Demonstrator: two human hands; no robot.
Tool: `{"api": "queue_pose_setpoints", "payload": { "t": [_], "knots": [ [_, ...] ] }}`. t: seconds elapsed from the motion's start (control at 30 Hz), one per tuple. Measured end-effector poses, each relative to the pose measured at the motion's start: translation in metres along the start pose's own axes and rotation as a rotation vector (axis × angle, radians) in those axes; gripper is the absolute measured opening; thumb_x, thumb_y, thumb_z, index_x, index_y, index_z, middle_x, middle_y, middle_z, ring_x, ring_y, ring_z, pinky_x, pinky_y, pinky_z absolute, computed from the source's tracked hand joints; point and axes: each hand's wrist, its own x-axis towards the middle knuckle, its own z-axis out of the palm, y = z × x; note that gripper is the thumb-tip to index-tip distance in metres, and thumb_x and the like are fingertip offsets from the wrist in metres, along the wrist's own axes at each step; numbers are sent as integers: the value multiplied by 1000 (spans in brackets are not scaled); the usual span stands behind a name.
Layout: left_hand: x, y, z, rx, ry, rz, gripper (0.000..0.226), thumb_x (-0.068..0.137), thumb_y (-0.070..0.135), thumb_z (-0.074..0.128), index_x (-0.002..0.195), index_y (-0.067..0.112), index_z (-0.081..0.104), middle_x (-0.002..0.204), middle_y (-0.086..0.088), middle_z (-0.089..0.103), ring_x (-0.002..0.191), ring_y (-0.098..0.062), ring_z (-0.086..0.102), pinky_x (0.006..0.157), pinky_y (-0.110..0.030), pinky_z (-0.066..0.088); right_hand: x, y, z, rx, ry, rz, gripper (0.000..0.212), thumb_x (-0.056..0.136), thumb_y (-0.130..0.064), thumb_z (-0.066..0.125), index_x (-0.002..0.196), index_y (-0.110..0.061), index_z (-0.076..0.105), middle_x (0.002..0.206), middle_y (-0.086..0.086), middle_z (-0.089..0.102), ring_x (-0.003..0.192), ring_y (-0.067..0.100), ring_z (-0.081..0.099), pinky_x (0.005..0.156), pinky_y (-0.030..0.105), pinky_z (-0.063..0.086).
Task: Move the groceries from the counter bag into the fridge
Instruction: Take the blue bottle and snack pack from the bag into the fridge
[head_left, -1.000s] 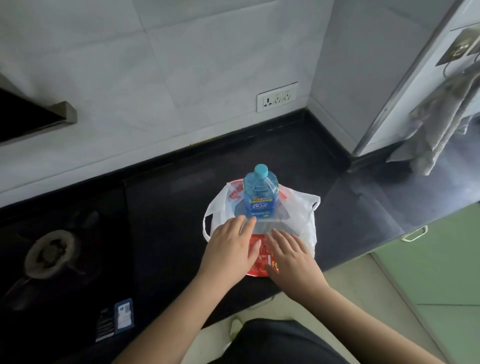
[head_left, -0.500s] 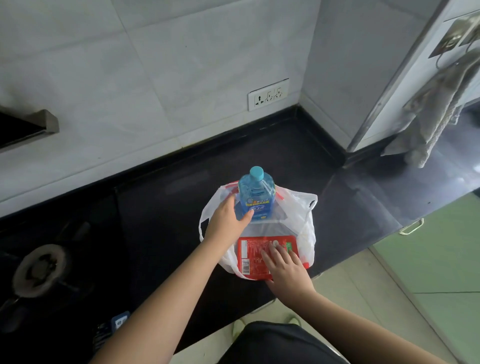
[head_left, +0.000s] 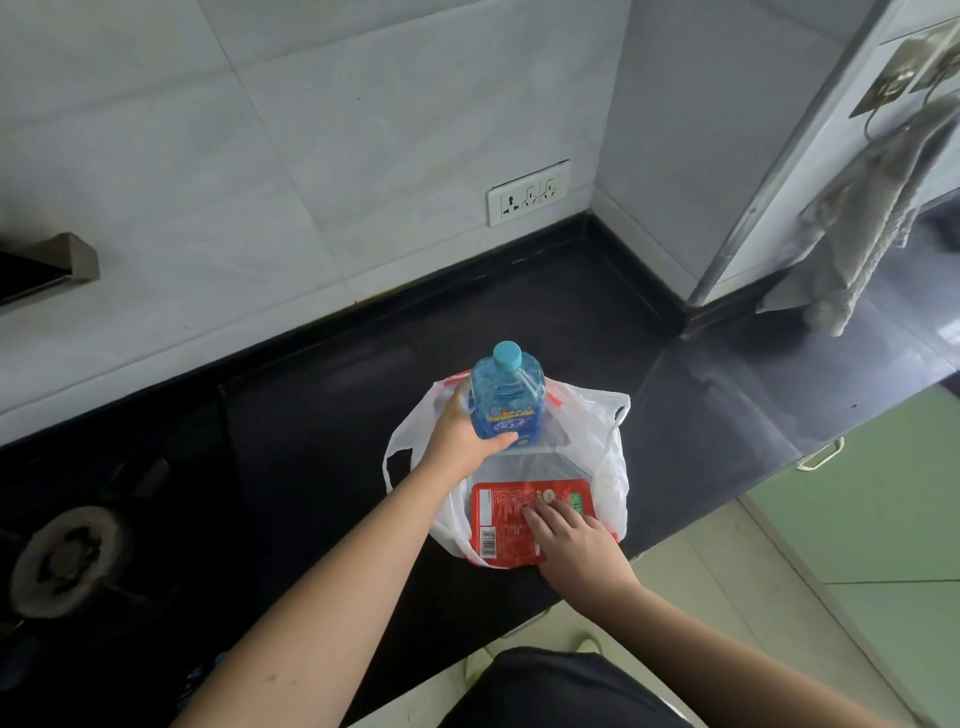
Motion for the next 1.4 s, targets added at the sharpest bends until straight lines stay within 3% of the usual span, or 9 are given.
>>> {"api": "queue_pose_setpoints", "payload": {
  "t": [0.13, 0.33, 0.53, 0.77, 0.9, 0.97, 1.1, 1.23, 1.4],
  "knots": [
    [10, -2, 4, -43, -37, -15, 81, 74, 29, 83, 139, 25, 35, 136, 2, 48, 126, -20, 50, 95, -35, 49, 2, 3, 1, -31, 1, -46, 62, 98, -35, 50, 151, -16, 24, 156, 8, 31, 144, 30, 25, 115, 46, 26],
    [18, -7, 5, -71, -88, -35, 83, 71, 29, 85, 138, 26, 37, 135, 3, 52, 124, -17, 50, 98, -36, 48, 6, 11, -8, 7, -33, -57, 63, 95, -42, 53, 148, -20, 31, 154, 2, 36, 143, 24, 30, 115, 42, 27],
    [25, -12, 0, -92, -115, -36, 71, 66, 26, 89, 124, 26, 49, 101, 24, 50, 93, 2, 51, 80, -18, 44, 7, 21, -25, 156, -93, -64, 60, 91, -48, 55, 144, -27, 39, 151, -4, 39, 142, 18, 31, 117, 37, 22],
    [30, -21, 2, -107, -200, -105, 74, 58, 38, 91, 121, 30, 53, 113, 11, 64, 106, -11, 61, 92, -38, 54, 2, 30, -53, 281, -48, -91, 42, 97, -38, 49, 138, -30, 48, 135, -7, 57, 123, 14, 53, 105, 26, 40],
    [29, -15, -3, -92, -205, -59, 76, 65, 24, 90, 127, 27, 46, 108, 17, 59, 100, -2, 57, 79, -20, 47, 2, 30, -60, 140, -18, -136, 43, 96, -19, 49, 139, -26, 47, 132, -3, 60, 122, 17, 55, 101, 28, 42],
    [28, -12, -4, -93, -191, -29, 75, 65, 19, 90, 123, 29, 45, 102, 23, 56, 94, 3, 56, 75, -16, 45, 3, 31, -60, 101, 10, -112, 46, 93, -12, 48, 137, -24, 47, 125, 0, 63, 115, 21, 59, 95, 32, 47],
    [30, -17, -2, -140, -153, -29, 72, 57, 18, 94, 116, 30, 54, 106, 16, 65, 100, -5, 63, 84, -25, 53, -4, 33, -72, 154, 122, -26, 51, 89, -6, 48, 135, -27, 46, 115, -2, 66, 101, 25, 64, 81, 31, 49],
    [29, -15, 1, -209, -95, -17, 79, 53, 26, 95, 121, 32, 54, 112, 12, 67, 104, -6, 64, 85, -29, 56, -20, 37, -88, 369, 264, 85, 33, 100, -25, 48, 131, -31, 54, 106, -3, 70, 95, 24, 67, 77, 27, 47],
    [25, -16, 2, -226, -66, 11, 81, 43, 34, 95, 114, 38, 55, 111, 10, 69, 105, -10, 66, 87, -40, 58, -39, 44, -95, 665, 320, 273, 23, 100, -32, 46, 111, -24, 65, 85, -3, 70, 73, 20, 64, 69, 36, 52]
  ]
}}
